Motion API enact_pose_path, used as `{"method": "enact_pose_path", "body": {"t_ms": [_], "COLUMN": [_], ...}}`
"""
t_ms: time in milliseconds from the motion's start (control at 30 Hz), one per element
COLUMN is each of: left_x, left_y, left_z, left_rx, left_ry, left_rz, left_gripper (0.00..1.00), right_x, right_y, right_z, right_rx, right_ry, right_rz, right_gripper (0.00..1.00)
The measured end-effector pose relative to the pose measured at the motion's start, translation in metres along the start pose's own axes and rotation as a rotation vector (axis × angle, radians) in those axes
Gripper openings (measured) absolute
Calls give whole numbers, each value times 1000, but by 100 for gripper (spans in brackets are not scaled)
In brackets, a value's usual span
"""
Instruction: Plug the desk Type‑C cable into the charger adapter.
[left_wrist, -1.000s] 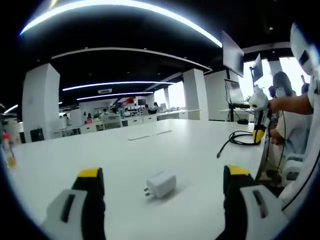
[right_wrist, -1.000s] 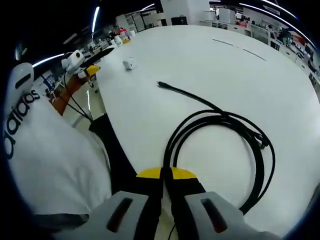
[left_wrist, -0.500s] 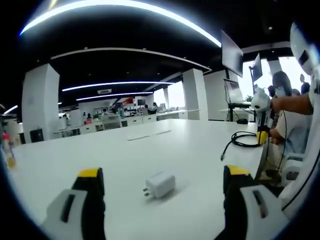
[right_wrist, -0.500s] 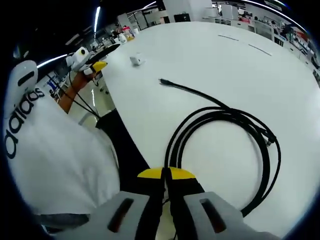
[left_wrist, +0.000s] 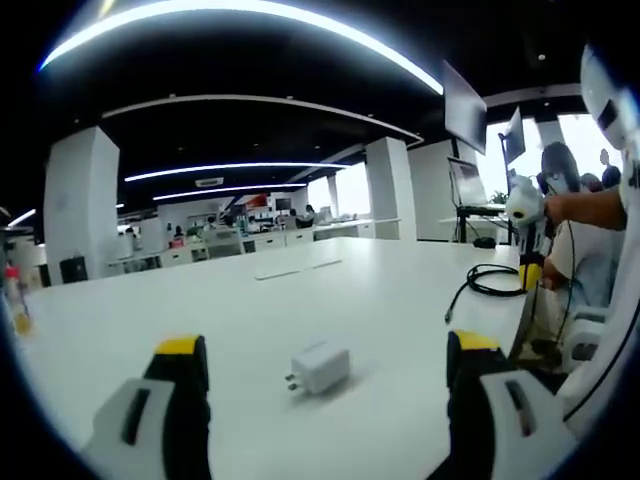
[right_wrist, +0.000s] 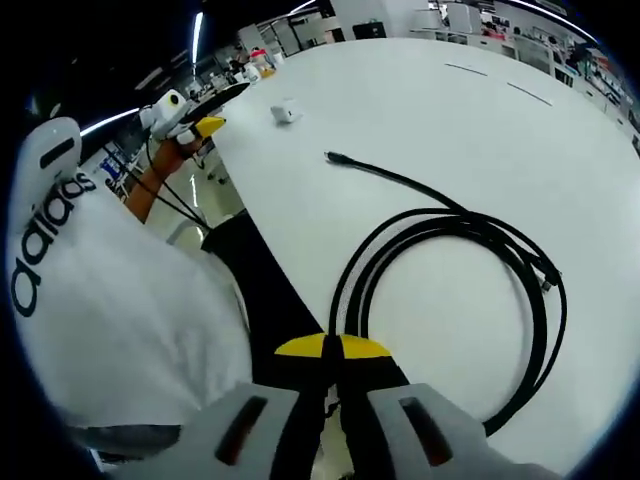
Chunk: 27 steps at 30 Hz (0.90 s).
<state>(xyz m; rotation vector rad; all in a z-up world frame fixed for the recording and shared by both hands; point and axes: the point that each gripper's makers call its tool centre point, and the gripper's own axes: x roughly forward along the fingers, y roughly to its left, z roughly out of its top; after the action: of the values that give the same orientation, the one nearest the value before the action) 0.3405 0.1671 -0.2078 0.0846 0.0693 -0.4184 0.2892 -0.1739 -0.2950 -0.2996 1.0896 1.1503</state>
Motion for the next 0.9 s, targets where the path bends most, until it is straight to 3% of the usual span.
{"method": "enact_pose_path", "body": {"t_ms": [233,433,900], "left_x": [2,4,11], "left_y": [-1,-1,-2], "left_z": [1,0,-4], "left_rx": [0,-2,23], "left_ry": [-2,0,43], "left_rz": [-6,-12,-43], "left_gripper": [100,100,100], "right_x": [1,0,-5], "right_y": [2,1,-14], "right_z": [0,5,18], "right_rx": [-13,-100,-151], "right_ry": [0,-51,-133], "right_rz": [8,4,-60], "right_gripper": [1,2,6]}}
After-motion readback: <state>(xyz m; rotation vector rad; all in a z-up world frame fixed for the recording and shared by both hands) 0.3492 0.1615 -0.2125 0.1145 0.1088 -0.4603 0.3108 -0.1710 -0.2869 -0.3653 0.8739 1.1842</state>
